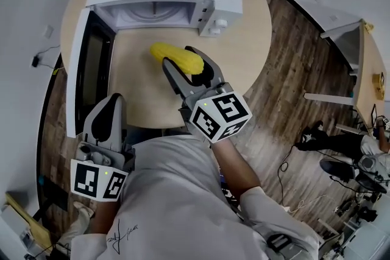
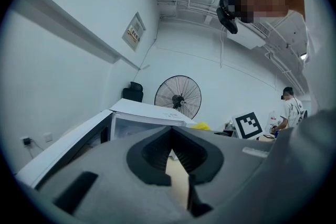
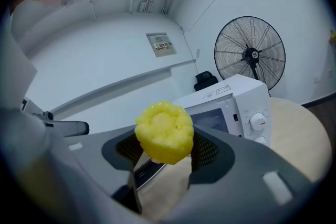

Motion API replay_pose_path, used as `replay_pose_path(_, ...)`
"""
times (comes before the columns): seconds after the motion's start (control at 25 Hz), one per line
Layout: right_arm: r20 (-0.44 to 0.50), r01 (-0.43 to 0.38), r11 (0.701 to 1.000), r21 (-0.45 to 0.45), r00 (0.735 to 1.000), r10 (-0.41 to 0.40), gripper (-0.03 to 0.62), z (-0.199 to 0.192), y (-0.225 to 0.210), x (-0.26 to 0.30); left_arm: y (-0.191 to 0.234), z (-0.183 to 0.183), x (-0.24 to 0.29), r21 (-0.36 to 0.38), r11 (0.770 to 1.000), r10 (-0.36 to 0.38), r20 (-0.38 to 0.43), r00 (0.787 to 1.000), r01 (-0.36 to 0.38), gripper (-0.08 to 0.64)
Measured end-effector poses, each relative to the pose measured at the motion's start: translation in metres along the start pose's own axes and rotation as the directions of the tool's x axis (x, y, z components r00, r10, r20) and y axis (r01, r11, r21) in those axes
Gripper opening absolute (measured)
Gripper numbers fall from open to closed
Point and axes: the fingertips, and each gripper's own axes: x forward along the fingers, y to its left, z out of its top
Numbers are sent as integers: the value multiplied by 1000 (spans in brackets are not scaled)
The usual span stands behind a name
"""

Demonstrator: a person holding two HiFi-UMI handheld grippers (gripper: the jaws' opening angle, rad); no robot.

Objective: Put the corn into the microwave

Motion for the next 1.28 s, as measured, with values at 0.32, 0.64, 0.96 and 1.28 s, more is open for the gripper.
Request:
replay_pose_path(0.32, -14, 44, 999, 26, 999, -44, 259, -13, -22, 26, 17, -15, 6, -56, 998, 15, -53, 998, -18, -9)
replay_pose_path(0.64, -8, 58, 998, 22, 998, -58, 259, -25, -32, 54, 16, -19, 15, -39, 999, -14, -82, 997, 11, -9)
replay_pose_path(0.96, -14, 75, 997, 11, 997, -75, 259, -29, -44, 83, 32, -18, 14, -62, 998, -1, -92, 996, -4, -9)
replay_pose_path(1.28, -23, 104, 995, -2, 994, -104, 259, -32, -60, 106, 38, -17, 19, 19, 1000, -3, -118, 993, 6, -9)
